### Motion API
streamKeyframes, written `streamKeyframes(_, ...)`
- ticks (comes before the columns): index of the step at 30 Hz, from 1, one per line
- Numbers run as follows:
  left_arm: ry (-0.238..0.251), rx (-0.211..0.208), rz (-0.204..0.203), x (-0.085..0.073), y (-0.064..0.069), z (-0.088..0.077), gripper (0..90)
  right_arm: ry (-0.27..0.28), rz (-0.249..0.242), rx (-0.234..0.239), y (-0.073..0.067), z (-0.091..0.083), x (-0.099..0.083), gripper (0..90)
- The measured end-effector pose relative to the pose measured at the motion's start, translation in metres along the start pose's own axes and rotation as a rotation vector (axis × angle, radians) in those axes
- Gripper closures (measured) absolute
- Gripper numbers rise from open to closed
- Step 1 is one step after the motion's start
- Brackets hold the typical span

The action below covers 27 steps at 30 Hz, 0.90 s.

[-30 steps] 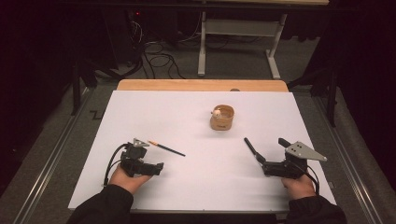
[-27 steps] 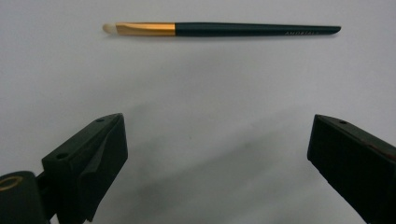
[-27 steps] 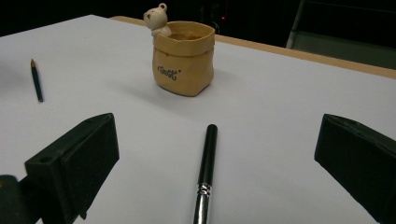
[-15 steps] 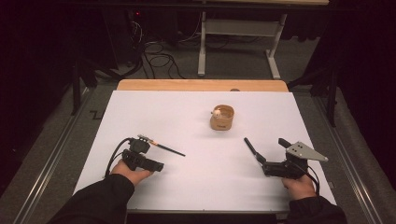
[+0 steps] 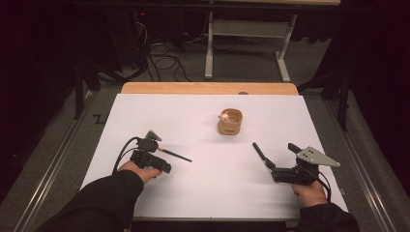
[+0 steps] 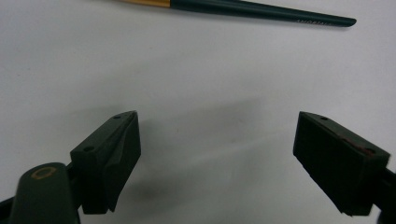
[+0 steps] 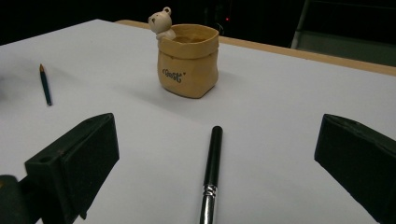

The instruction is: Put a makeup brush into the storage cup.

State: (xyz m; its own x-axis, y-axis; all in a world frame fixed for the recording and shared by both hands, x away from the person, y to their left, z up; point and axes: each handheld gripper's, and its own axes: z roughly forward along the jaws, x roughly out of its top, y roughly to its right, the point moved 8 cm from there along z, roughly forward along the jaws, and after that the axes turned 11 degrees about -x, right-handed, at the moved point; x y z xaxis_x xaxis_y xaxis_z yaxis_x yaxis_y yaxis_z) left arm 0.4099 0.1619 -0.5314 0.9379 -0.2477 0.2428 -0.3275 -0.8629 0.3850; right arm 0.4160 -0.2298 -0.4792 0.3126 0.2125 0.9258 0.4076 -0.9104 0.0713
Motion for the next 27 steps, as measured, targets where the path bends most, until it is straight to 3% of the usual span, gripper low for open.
streamKeyframes(3,-0.015,-0.018,-0.039,0.009,0.005,0.003,15.6,0.004,-0.003,0.002,0.000,0.000,0.001,0.3)
streamKeyframes(8,-0.019,-0.027,-0.053,0.020,0.008,0.005,13.4,0.007,0.002,0.003,0.000,0.000,0.001,0.3)
streamKeyframes(11,-0.044,-0.023,-0.091,0.026,0.008,0.007,7.1,0.010,0.000,-0.003,0.001,0.000,0.002,0.3)
streamKeyframes(15,-0.059,-0.006,-0.113,0.033,0.009,0.009,3.0,0.012,0.011,-0.003,0.002,-0.001,0.003,0.4)
streamKeyframes(21,-0.068,-0.001,-0.129,0.042,0.012,0.013,8.3,0.015,0.009,-0.003,0.002,-0.001,0.003,0.3)
streamKeyframes(27,-0.088,0.021,-0.192,0.052,0.010,0.016,13.5,0.012,0.017,-0.001,0.001,-0.002,0.004,0.4)
